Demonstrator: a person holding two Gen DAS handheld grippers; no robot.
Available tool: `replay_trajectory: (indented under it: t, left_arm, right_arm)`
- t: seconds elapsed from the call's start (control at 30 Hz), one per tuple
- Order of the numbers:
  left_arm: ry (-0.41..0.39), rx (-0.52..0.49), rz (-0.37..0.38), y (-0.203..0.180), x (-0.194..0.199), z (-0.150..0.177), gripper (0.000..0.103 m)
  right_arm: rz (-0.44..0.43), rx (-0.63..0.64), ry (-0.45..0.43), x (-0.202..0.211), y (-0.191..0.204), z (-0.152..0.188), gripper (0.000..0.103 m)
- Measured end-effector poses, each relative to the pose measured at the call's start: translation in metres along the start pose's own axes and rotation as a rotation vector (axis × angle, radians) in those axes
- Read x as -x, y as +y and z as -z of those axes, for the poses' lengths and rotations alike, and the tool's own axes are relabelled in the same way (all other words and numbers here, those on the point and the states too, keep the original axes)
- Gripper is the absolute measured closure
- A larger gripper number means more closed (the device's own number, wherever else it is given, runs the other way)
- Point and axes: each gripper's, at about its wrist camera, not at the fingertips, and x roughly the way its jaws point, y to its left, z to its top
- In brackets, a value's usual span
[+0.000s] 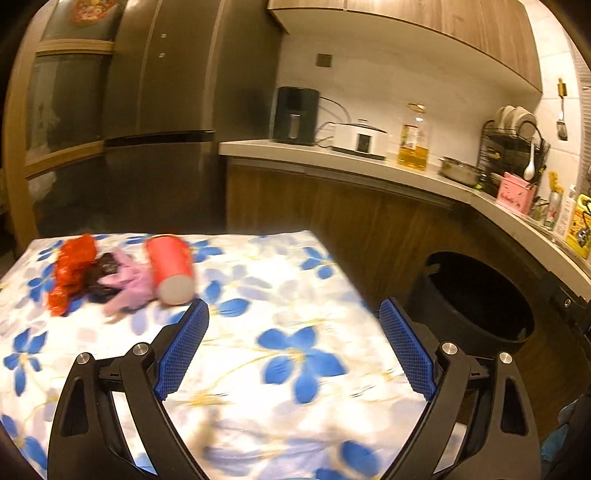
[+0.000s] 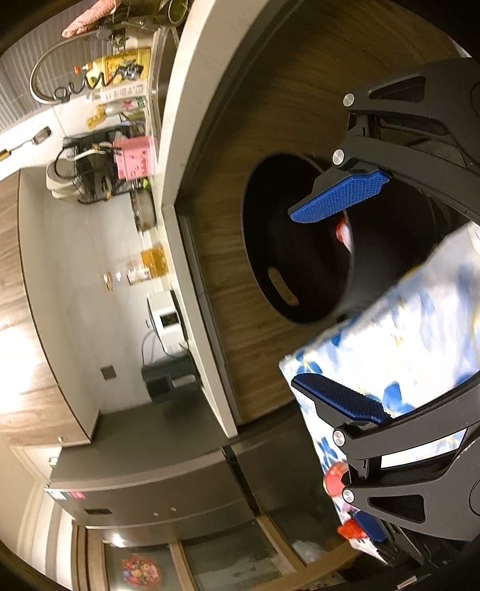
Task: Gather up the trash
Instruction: 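Move both tools toward the red mesh bag and red cup on the table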
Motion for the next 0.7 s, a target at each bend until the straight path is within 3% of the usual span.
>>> replay_trajectory:
  t: [0.27, 0.7]
  left_arm:
    - [-0.017, 0.045, -0.121, 0.071, 0.018, 0.004, 0.013]
    - [-0.023, 0.129, -0.253, 0.165, 0.025, 0.007, 0.013]
  right_arm:
    - [-0.095, 0.047, 0.047, -0.006, 0.061, 0.023, 0.02]
    - [-0.216, 0.118, 0.093, -0.019, 0.143, 0.05, 0.02]
